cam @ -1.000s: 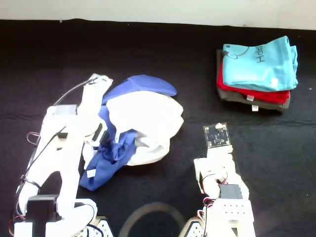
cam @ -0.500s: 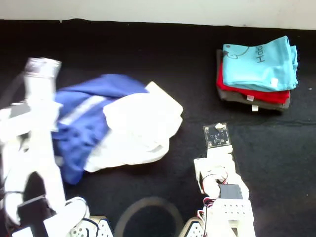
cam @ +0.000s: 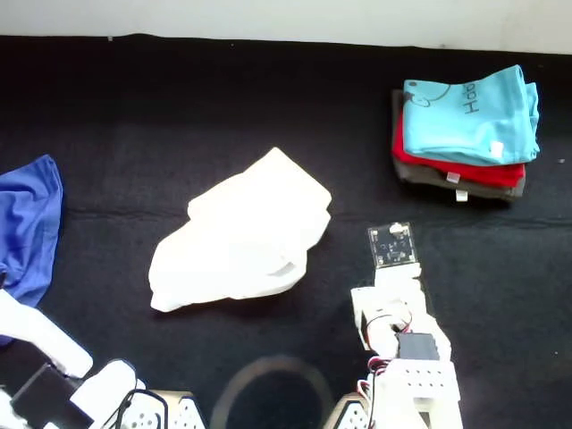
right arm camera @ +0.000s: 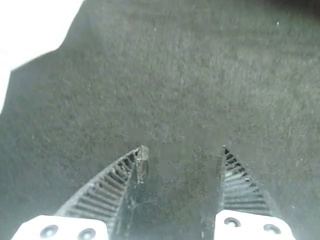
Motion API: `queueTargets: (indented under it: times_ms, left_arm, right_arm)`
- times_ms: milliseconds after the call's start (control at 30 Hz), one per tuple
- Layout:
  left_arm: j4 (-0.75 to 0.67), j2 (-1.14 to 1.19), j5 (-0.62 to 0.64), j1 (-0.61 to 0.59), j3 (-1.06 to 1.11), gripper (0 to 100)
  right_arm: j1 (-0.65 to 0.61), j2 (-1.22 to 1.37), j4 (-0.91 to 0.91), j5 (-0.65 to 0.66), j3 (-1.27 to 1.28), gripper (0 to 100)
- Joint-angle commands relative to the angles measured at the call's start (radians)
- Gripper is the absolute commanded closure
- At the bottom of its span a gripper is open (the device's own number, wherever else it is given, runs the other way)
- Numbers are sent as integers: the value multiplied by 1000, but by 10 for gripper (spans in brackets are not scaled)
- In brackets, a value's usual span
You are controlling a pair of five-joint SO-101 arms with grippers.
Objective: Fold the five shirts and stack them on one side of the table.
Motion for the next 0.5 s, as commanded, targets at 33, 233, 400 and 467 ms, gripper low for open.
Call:
queueTargets:
  times_ms: [33,233,400,467]
  left_arm:
    - [-11,-41,-11,-13,-10,772]
    - [132,-125,38,48,-10,780]
    - [397,-245,74,297,-1,782]
    - [506,-262,74,447,1,783]
  right_arm:
    - [-8,-4,194,-3,-326,778]
    - [-125,160,349,-2,-631,778]
    - [-151,329,351,-8,-774,778]
    - [-183,381,351,-8,-823,778]
